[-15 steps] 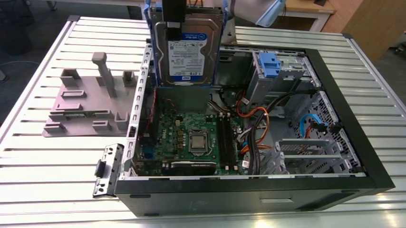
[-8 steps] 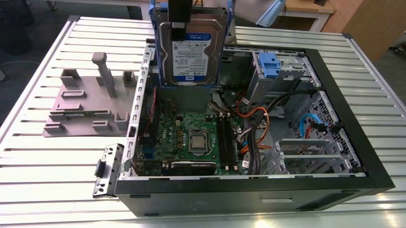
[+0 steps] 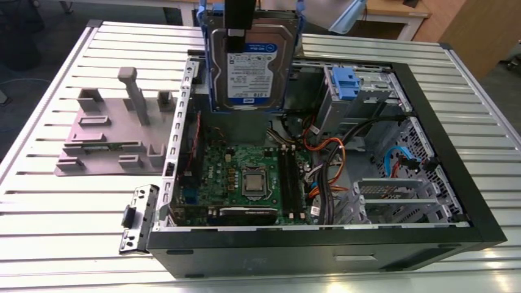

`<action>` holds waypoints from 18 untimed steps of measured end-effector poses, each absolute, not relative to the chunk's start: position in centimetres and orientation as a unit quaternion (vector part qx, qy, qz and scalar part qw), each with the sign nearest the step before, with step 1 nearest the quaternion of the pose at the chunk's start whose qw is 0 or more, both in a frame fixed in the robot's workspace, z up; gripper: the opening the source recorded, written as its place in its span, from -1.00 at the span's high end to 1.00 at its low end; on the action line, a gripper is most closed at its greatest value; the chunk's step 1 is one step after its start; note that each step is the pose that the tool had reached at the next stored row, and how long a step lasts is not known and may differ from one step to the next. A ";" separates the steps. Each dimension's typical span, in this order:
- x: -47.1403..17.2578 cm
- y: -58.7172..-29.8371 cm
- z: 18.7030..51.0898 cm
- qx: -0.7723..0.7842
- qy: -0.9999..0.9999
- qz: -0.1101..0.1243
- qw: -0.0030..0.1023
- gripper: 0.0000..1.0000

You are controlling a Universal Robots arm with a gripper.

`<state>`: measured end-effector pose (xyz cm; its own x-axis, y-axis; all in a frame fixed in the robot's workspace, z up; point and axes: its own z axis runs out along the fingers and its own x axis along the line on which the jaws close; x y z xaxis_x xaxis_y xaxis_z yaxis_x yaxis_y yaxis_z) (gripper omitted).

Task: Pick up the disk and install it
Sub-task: 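Pick up the disk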

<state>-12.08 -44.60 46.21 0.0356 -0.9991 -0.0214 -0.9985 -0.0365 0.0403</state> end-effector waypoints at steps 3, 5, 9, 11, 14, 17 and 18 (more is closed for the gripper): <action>-11.8 -44.6 46.2 0.720 -0.694 -0.022 0.007 0.27; -11.6 -44.6 46.2 0.720 -0.694 -0.022 0.007 0.27; -11.3 -44.6 46.2 0.720 -0.694 -0.022 0.007 0.27; -11.0 -44.6 46.2 0.720 -0.694 -0.022 0.007 0.27; -10.8 -44.6 46.2 0.720 -0.694 -0.022 0.007 0.27; -10.5 -44.6 46.2 0.720 -0.694 -0.022 0.007 0.27; -10.4 -44.6 46.2 0.720 -0.694 -0.022 0.007 0.27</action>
